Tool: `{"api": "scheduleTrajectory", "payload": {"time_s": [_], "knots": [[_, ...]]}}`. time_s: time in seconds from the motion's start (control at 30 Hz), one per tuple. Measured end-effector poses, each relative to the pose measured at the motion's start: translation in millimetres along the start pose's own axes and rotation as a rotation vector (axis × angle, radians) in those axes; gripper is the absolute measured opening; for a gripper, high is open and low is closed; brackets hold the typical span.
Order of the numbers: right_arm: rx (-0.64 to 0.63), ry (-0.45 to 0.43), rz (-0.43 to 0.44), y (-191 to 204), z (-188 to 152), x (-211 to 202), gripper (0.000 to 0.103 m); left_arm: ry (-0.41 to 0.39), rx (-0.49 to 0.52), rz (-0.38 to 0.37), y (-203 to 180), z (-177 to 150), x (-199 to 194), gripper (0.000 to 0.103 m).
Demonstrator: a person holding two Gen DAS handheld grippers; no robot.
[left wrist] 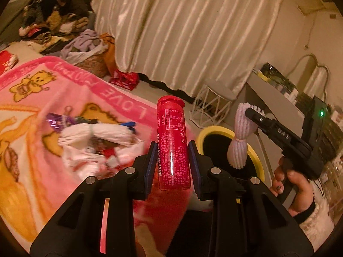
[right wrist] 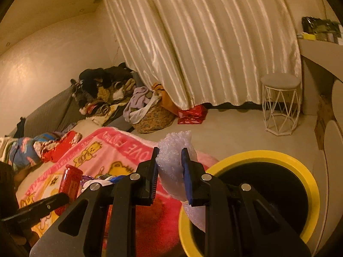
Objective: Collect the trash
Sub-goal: 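Carry the red can and white mesh net with both tools over the yellow-rimmed bin, then open both tools to drop the can and mesh net into the bin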
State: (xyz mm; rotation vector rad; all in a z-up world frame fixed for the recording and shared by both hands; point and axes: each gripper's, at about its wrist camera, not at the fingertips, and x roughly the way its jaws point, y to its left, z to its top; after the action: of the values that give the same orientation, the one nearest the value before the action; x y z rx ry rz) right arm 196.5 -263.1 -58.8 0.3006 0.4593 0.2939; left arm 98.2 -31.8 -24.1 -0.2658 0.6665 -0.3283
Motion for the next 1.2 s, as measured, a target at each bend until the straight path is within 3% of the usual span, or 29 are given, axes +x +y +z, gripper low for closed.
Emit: {"api": "scheduleTrajectory", "payload": {"time_s": [0.57,1.2], "knots": [[0.151,-0.038,-0.074,-73.2,-8.3,-14.0,0.02,0.148,0.101,-0.123,-61.7,-15.8,66.9,0.023],[0.245,-0.009,-0.133,-120.8,-28.6,-8.9,0.022,0.257,0.194,-0.168,-107.2,-30.2,141.7,0.023]]}}
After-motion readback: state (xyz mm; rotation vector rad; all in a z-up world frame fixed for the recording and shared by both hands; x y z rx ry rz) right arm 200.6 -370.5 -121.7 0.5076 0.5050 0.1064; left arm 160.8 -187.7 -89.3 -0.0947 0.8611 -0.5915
